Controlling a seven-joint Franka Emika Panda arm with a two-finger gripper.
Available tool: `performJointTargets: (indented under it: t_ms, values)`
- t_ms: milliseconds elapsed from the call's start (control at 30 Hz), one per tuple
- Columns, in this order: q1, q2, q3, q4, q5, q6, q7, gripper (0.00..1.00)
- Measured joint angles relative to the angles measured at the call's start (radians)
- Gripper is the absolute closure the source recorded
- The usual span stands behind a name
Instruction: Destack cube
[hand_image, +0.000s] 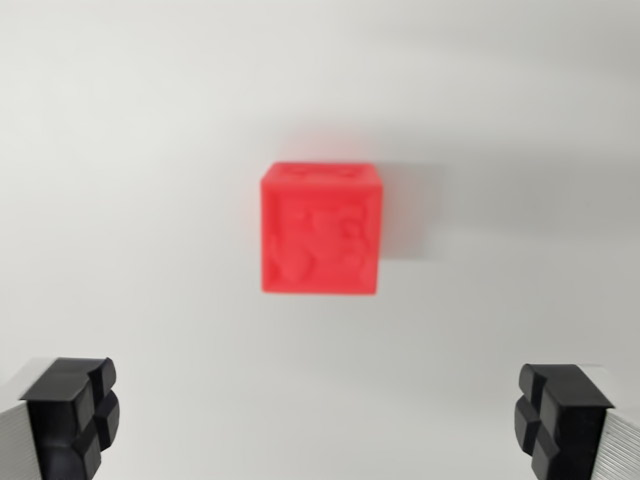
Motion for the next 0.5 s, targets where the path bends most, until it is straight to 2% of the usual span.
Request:
performJointTargets:
  t_ms: [500]
  values:
    - [0.0,-0.094,0.0,0.044,0.0,-0.138,0.0,0.0]
